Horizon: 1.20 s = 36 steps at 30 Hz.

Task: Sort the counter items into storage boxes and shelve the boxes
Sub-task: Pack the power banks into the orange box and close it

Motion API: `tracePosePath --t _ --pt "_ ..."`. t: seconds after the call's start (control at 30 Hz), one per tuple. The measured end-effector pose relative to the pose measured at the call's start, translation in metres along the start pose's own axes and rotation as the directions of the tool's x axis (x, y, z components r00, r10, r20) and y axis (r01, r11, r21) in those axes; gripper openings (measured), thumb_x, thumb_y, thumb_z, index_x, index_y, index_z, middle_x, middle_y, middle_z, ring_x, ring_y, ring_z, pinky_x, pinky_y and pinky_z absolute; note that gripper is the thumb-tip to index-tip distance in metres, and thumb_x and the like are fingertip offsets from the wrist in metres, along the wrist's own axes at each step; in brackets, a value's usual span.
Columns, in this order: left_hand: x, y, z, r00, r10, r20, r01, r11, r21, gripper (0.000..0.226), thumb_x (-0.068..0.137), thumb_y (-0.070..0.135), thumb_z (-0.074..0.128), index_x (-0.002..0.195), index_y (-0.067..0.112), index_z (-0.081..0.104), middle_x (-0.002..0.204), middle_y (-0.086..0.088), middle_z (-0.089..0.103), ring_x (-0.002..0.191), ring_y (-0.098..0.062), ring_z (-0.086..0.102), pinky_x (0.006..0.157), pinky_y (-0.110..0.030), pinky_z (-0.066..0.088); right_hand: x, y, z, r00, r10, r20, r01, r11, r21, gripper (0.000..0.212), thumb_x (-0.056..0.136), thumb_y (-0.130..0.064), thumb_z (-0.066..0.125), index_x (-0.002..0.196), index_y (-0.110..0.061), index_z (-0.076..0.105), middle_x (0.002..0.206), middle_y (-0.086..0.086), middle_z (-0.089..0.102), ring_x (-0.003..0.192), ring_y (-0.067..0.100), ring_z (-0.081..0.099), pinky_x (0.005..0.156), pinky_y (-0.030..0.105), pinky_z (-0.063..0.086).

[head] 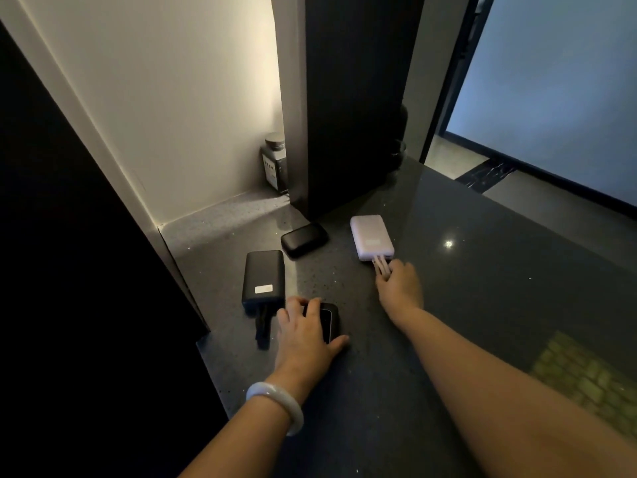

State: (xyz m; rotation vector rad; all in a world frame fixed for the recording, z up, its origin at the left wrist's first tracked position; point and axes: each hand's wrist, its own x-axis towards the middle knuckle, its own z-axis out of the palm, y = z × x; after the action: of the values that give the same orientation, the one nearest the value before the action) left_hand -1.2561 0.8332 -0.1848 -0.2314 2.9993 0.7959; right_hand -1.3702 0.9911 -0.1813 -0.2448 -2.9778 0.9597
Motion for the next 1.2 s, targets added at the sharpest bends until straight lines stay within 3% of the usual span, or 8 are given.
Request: tracePosePath --t 0.1,0.3,0.47,0.67,0.73,0.87,1.0,1.2 --pt "-0.004 0.000 0.000 1.000 0.008 0.002 -0.008 1.000 0.024 0.083 0.077 0.060 0.067 0.144 0.027 0.031 0.143 0.000 0.020 0.125 -0.019 0.027 0.109 -0.035 0.035 -0.026 0.015 -0.005 1.000 -0.007 0.006 0.007 1.000 0.018 0.003 0.091 -0.021 0.060 0.092 -0.019 0.058 0.098 0.002 0.052 0.074 0.010 0.052 0.065 0.026 0.047" --pt "-0.023 0.006 -0.001 0.996 0.079 0.051 -0.082 0.994 0.070 0.084 0.076 0.061 0.067 0.144 0.026 0.033 0.142 -0.002 0.025 0.128 -0.021 0.029 0.110 -0.036 0.035 -0.098 0.056 -0.033 0.993 0.028 0.114 -0.029 1.000 0.011 0.022 0.085 -0.024 0.069 0.072 -0.025 0.051 0.086 -0.007 0.049 0.070 0.005 0.050 0.055 0.015 0.033" --pt "-0.039 0.007 -0.002 0.991 0.088 0.103 -0.102 0.986 0.135 0.086 0.076 0.066 0.064 0.145 0.024 0.032 0.143 -0.005 0.025 0.130 -0.023 0.029 0.110 -0.037 0.034 -0.134 0.086 -0.056 0.974 0.143 0.177 -0.153 0.987 0.040 0.026 0.076 -0.031 0.078 0.081 -0.028 0.053 0.090 -0.009 0.054 0.076 0.002 0.054 0.057 0.015 0.036" --pt "-0.040 0.011 -0.006 0.991 0.060 0.120 -0.074 0.990 0.123 0.086 0.076 0.064 0.066 0.144 0.024 0.032 0.142 -0.005 0.023 0.130 -0.023 0.029 0.111 -0.037 0.034 -0.106 0.068 -0.062 0.986 0.135 0.096 -0.143 0.986 0.085 0.075 0.066 -0.048 0.081 0.125 -0.016 0.048 0.121 0.002 0.048 0.107 0.018 0.051 0.085 0.032 0.047" --pt "-0.039 0.010 -0.006 0.990 0.056 0.126 -0.068 0.993 0.094 0.086 0.075 0.063 0.067 0.144 0.025 0.033 0.141 -0.004 0.023 0.130 -0.022 0.029 0.111 -0.036 0.034 -0.091 0.053 -0.051 0.983 0.131 0.130 -0.134 0.991 0.011 0.088 0.067 -0.055 0.078 0.136 -0.014 0.041 0.135 0.006 0.043 0.122 0.024 0.044 0.098 0.036 0.043" --pt "-0.038 0.008 -0.004 0.990 0.057 0.131 -0.065 0.996 0.060 0.084 0.076 0.060 0.068 0.143 0.026 0.033 0.140 -0.002 0.022 0.129 -0.021 0.028 0.110 -0.035 0.034 -0.072 0.025 -0.025 0.988 0.121 0.101 -0.092 0.963 -0.253 0.105 0.064 -0.074 0.067 0.141 -0.011 0.034 0.142 0.011 0.038 0.129 0.030 0.037 0.102 0.040 0.037" --pt "-0.039 0.008 -0.003 0.993 0.033 0.117 -0.040 0.997 0.059 0.082 0.076 0.058 0.069 0.143 0.029 0.032 0.140 -0.003 0.023 0.128 -0.022 0.029 0.110 -0.038 0.035 -0.073 0.019 -0.011 0.993 0.116 -0.018 -0.116 0.940 -0.320 0.098 0.064 -0.069 0.070 0.137 -0.012 0.037 0.137 0.013 0.040 0.124 0.031 0.039 0.100 0.042 0.035" --pt "-0.041 0.013 -0.004 0.991 0.001 0.137 -0.011 0.998 0.069 0.081 0.077 0.055 0.070 0.143 0.030 0.030 0.133 -0.006 0.029 0.123 -0.023 0.033 0.106 -0.039 0.039 -0.100 0.037 -0.014 0.992 0.115 -0.054 -0.126 0.940 -0.318 0.089 0.065 -0.066 0.070 0.133 -0.016 0.039 0.134 0.009 0.040 0.122 0.029 0.039 0.100 0.040 0.035"
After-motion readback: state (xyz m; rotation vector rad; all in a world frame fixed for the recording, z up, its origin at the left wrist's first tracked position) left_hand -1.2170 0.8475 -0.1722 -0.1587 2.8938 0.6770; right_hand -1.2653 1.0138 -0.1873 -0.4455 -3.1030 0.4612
